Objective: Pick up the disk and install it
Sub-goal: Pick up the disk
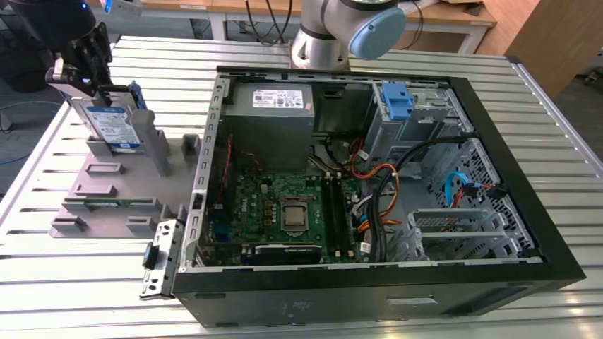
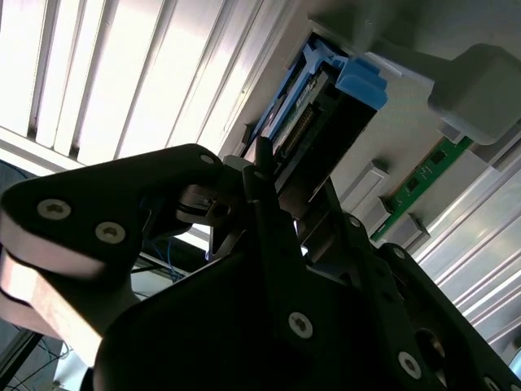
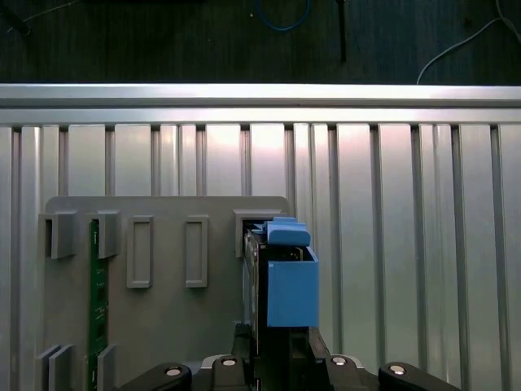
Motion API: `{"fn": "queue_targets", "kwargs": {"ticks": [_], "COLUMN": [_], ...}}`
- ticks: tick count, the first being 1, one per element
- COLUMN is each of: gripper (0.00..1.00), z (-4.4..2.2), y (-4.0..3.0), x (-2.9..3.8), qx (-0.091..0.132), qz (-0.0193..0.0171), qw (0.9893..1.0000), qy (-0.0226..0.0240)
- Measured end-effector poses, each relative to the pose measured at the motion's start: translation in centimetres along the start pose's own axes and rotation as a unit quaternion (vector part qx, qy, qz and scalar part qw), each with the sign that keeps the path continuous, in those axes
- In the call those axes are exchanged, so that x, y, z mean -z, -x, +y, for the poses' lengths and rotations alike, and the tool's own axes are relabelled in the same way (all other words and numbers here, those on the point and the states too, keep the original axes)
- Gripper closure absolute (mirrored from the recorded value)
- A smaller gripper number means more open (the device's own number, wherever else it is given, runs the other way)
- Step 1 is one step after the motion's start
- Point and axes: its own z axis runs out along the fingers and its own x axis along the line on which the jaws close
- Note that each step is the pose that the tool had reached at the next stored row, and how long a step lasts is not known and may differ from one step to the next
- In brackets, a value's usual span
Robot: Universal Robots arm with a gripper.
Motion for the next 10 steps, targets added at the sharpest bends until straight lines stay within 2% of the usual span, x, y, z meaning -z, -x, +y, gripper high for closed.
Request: {"fn": "queue_targets", "kwargs": {"ticks": [10], "gripper": [0.65], "z": [0.0], "y": [0.0], "x": [0.0], "qx": [0.0], "qz": [0.0], "qw": [1.0], "qy": [0.0]}}
